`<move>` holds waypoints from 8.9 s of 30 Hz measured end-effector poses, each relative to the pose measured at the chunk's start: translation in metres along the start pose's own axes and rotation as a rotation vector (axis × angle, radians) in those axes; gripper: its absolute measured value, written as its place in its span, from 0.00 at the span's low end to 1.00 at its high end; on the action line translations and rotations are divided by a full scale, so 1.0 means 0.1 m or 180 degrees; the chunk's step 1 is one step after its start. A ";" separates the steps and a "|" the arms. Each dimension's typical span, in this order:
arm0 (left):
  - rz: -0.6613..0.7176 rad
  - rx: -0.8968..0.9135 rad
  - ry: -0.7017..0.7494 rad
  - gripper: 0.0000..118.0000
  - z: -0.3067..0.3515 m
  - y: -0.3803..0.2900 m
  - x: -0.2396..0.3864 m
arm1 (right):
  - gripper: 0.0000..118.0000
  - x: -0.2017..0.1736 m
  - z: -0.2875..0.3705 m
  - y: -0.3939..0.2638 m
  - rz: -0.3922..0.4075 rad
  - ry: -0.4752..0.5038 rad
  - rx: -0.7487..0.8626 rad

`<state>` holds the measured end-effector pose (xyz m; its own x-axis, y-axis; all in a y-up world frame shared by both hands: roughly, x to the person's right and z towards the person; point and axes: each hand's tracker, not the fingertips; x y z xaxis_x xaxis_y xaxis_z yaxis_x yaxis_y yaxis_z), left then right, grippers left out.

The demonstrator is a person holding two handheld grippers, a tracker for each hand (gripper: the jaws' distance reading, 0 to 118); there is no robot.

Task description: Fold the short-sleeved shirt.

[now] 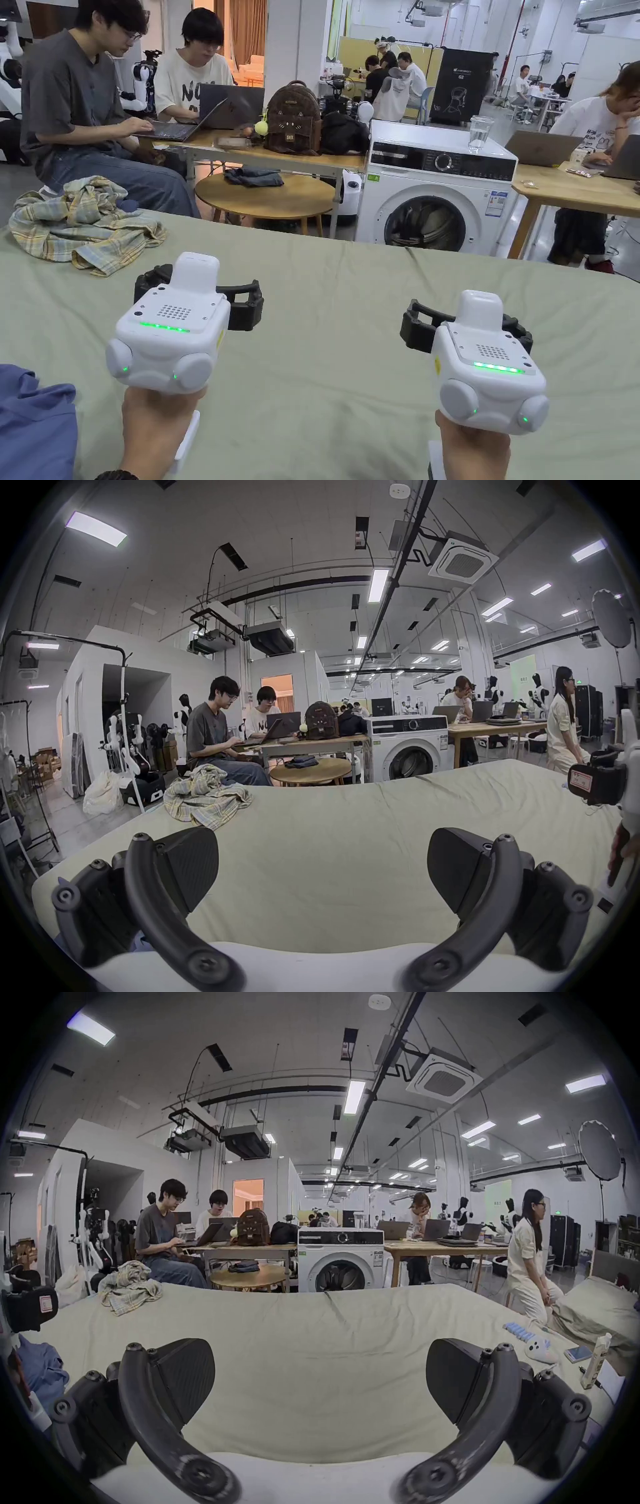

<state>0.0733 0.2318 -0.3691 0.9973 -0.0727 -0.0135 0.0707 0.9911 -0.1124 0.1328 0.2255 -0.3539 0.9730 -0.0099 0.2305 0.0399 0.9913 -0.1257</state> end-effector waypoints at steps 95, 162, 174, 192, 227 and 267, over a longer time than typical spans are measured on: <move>0.0961 -0.2996 0.0695 0.01 -0.64 -0.77 -2.78 | 0.00 -1.56 0.19 -0.43 0.0515 0.0970 -0.0404; 0.0328 -0.1229 -0.1596 0.00 1.55 0.65 0.75 | 0.00 0.88 0.65 -0.19 0.0130 -0.0288 -0.0367; 0.0574 -0.1793 -0.0779 0.00 0.51 0.58 -0.14 | 0.00 0.42 0.52 -0.24 0.0132 0.0035 -0.0432; 0.0748 -0.3015 -0.0416 0.55 -1.67 -0.01 -0.12 | 0.00 0.64 0.42 -0.28 0.0148 -0.0059 -0.0629; 0.0257 -0.2462 -0.0606 0.00 -0.15 -0.23 -0.45 | 0.04 1.30 -0.72 -0.99 -0.0315 0.0310 -0.2999; 0.0204 -0.0801 0.0051 0.00 -1.08 2.91 -1.04 | 0.00 1.23 -0.69 2.56 0.0240 -0.0349 -0.0232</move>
<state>-0.0119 0.5156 -0.5077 0.9989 -0.0145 -0.0440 -0.0020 0.9351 -0.3544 0.2784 0.4688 -0.4240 0.9434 0.0826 0.3214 -0.0121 0.9764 -0.2155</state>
